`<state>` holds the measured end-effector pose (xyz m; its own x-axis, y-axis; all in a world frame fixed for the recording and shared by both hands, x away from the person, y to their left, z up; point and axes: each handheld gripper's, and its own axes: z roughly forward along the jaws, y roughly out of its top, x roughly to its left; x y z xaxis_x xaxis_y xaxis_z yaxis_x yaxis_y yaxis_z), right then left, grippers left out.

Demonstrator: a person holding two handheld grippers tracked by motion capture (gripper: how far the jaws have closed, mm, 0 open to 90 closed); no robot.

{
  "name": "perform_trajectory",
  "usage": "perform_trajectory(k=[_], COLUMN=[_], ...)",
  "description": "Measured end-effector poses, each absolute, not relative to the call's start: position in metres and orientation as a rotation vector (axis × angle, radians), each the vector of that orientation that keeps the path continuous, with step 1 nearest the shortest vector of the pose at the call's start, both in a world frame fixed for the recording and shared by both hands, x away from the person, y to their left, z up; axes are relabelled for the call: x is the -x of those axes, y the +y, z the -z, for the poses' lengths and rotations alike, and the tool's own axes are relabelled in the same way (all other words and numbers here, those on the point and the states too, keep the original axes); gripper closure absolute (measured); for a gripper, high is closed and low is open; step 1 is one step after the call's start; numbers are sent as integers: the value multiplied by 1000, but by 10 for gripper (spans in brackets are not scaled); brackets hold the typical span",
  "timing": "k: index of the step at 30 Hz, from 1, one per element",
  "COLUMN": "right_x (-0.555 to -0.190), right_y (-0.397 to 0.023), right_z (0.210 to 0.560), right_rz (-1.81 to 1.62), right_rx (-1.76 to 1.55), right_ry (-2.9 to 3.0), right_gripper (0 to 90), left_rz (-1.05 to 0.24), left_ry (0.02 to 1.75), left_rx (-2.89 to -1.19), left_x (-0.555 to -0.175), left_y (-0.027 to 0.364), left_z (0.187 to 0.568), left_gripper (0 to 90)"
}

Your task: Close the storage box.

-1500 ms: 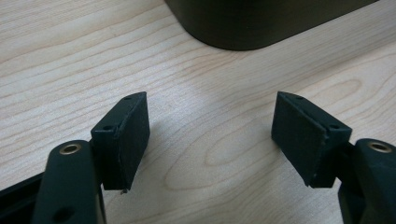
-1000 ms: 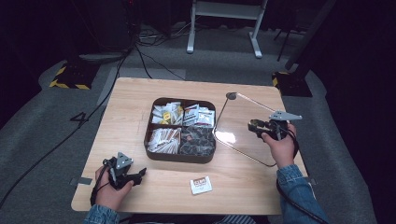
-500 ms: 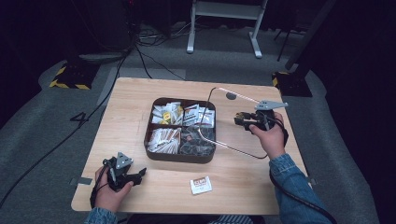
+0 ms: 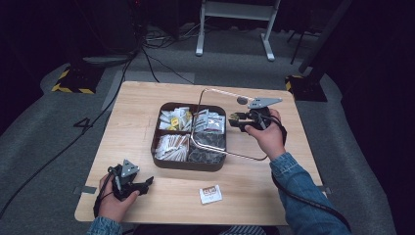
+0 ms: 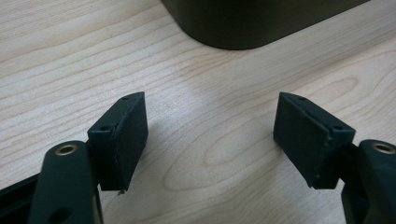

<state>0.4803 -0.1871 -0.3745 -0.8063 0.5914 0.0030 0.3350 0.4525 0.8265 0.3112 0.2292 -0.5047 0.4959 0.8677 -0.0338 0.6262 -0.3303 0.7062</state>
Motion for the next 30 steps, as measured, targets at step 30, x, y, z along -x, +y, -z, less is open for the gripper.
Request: perform_trajectory(k=[30], right_x=[-502], right_y=[-86], right_z=[384], right_rz=[-1237], right_rx=[-682], right_ry=[2568], right_gripper=[590], left_rz=[-454], left_ry=[1206], left_rx=[-2089], left_x=[-315], left_y=[229], left_z=[505], left_gripper=[231])
